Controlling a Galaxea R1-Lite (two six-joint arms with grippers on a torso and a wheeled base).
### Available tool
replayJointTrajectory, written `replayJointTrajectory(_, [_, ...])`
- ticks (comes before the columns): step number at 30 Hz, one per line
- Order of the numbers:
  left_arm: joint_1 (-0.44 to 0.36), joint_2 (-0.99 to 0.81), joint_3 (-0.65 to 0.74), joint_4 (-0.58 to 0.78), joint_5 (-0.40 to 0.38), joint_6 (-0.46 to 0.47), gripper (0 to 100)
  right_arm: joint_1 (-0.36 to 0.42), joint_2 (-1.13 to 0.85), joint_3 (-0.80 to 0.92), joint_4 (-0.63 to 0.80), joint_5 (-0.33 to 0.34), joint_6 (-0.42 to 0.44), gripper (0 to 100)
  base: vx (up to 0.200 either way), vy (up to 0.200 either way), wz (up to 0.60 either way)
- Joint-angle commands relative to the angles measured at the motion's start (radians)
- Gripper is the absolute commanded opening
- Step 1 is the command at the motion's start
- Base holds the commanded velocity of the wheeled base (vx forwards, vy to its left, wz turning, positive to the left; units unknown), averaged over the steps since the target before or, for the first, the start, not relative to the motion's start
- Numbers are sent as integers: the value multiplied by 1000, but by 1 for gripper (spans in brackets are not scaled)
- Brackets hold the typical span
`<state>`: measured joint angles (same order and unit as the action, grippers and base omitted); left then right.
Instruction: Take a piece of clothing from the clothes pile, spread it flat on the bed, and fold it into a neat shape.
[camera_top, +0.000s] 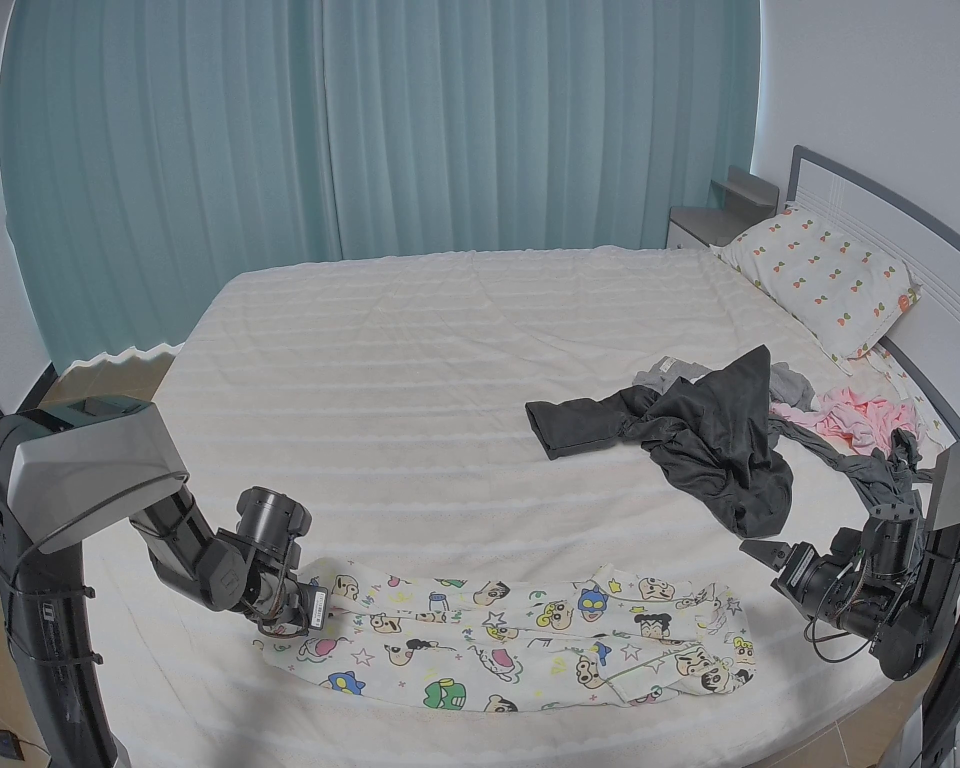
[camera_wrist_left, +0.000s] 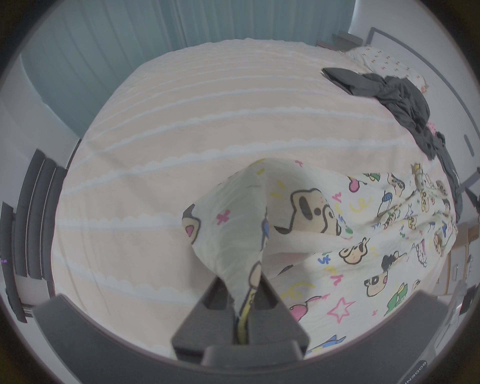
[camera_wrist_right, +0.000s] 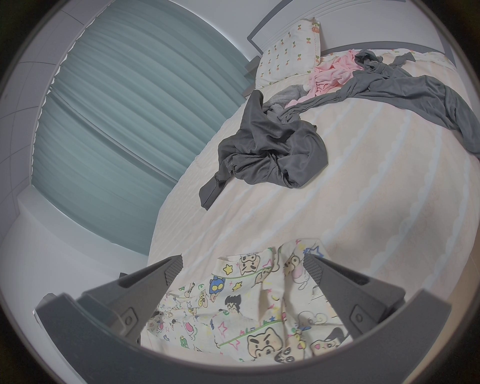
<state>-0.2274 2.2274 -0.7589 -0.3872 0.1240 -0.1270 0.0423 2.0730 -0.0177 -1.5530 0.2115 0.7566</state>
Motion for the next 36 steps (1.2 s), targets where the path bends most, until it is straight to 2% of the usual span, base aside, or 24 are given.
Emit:
replayJointTrajectory(1, [36,-26,0,-1,3,4,0,1,1,18,-10,0,0,100,0,0,0])
replayJointTrajectory(10, [166,-83,-3,51,2,76,0,1,6,18,-10,0,0,100,0,0,0])
replayJointTrajectory(20, [436,-120,-30,70,-1,219,0,1,4,18,-10,-1,0,100,0,0,0])
replayJointTrajectory(21, [436,-120,-30,70,-1,219,0,1,4,18,-10,-1,0,100,0,0,0])
replayJointTrajectory(22, [481,-126,-63,103,-3,224,0,1,4,18,-10,-3,0,100,0,0,0])
replayJointTrajectory(27, [577,-150,-169,220,-3,227,0,-1,2,18,-10,-3,0,100,0,0,0])
replayJointTrajectory(31, [631,-170,-243,297,-3,227,0,-6,2,18,-10,-1,-2,100,0,0,0])
replayJointTrajectory(36, [617,-223,-227,337,-4,222,0,-6,4,18,-10,0,-2,100,0,0,0])
